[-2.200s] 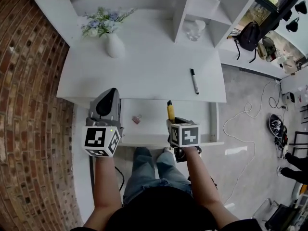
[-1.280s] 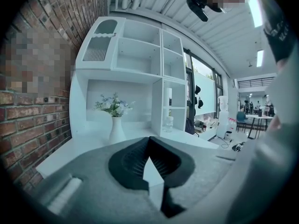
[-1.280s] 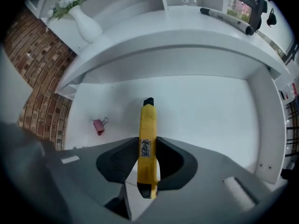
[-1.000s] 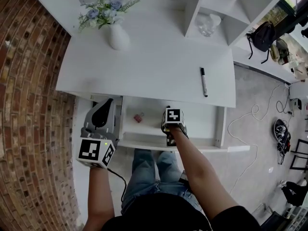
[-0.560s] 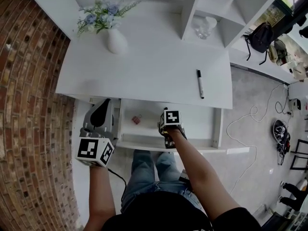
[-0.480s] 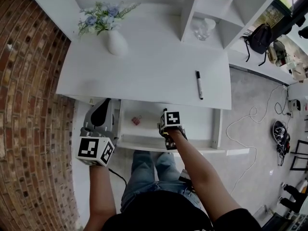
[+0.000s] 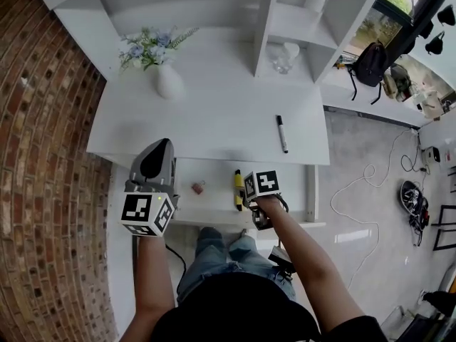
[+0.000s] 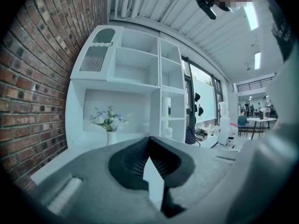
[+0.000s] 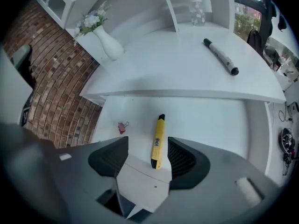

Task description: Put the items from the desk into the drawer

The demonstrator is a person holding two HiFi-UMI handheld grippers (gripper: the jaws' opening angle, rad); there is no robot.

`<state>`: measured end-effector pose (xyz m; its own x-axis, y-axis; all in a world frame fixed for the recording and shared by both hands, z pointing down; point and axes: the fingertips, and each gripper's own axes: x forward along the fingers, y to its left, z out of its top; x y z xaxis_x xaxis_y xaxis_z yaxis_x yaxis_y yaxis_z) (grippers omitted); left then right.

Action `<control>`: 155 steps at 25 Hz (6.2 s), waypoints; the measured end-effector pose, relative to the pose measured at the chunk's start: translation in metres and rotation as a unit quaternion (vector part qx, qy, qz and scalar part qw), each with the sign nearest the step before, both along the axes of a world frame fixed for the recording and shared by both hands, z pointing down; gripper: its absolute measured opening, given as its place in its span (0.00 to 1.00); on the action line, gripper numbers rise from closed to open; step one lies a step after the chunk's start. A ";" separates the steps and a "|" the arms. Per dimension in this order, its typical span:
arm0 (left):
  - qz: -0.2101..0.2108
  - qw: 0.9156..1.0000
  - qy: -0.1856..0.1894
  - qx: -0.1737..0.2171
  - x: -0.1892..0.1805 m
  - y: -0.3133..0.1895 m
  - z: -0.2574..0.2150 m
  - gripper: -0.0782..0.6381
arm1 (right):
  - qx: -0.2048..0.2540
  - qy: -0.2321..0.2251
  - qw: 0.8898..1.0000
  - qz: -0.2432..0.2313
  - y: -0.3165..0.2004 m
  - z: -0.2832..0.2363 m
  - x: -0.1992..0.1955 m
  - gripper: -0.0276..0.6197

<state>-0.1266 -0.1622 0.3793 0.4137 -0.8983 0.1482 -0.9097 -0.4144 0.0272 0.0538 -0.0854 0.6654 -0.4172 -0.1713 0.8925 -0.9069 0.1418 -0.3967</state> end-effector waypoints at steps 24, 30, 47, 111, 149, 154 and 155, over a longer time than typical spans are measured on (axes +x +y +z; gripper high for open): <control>0.016 0.997 0.015 0.069 0.021 0.008 -0.057 0.12 | 0.460 -0.008 0.887 0.043 -0.040 -0.250 0.073 0.43; 0.018 0.997 0.013 0.071 0.019 0.009 -0.059 0.12 | 0.619 0.057 0.779 0.079 -0.032 -0.339 0.109 0.42; 0.013 0.998 0.007 0.061 0.013 0.008 -0.052 0.12 | 0.526 0.089 0.843 0.067 -0.083 -0.262 0.137 0.39; 0.018 0.997 0.018 0.076 0.020 -0.022 -0.064 0.12 | 0.360 0.025 0.924 0.130 -0.111 -0.229 0.129 0.17; 0.051 0.998 0.022 -0.023 0.062 -0.014 0.028 0.12 | 0.343 0.101 0.930 0.087 0.034 -0.137 0.143 0.17; 0.051 0.998 0.013 -0.037 0.061 -0.011 0.041 0.12 | 0.211 0.101 0.965 0.117 0.041 -0.069 0.157 0.17; 0.051 0.998 0.012 -0.039 0.061 -0.011 0.042 0.12 | 0.188 0.099 0.969 0.123 0.041 -0.056 0.159 0.17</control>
<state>-0.0661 -0.1727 0.4211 0.5060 -0.8379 0.2047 -0.8620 -0.5000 0.0839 0.2126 -0.0447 0.6091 -0.1489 -0.5720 0.8066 -0.9848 0.0123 -0.1731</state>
